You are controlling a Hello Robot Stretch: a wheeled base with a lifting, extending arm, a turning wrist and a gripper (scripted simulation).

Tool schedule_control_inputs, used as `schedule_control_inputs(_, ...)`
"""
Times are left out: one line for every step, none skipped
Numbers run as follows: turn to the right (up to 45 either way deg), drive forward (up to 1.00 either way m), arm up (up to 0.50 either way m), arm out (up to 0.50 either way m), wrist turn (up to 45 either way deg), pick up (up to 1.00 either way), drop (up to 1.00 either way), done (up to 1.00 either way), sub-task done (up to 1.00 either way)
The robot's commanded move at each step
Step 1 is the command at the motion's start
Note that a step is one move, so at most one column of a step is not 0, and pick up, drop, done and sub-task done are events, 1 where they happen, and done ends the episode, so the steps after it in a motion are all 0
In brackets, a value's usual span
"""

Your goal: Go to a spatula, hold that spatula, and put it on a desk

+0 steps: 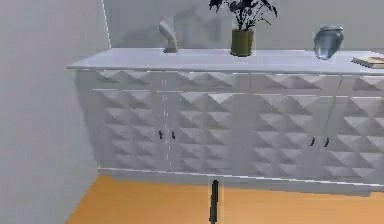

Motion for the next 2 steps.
schedule_control_inputs(-45.0, 0.00, 0.00, 0.00, 0.0, 0.00, 0.00, 0.00, 0.00)
schedule_control_inputs(-36.0, 0.00, 0.00, 0.00, 0.0, 0.00, 0.00, 0.00, 0.00)
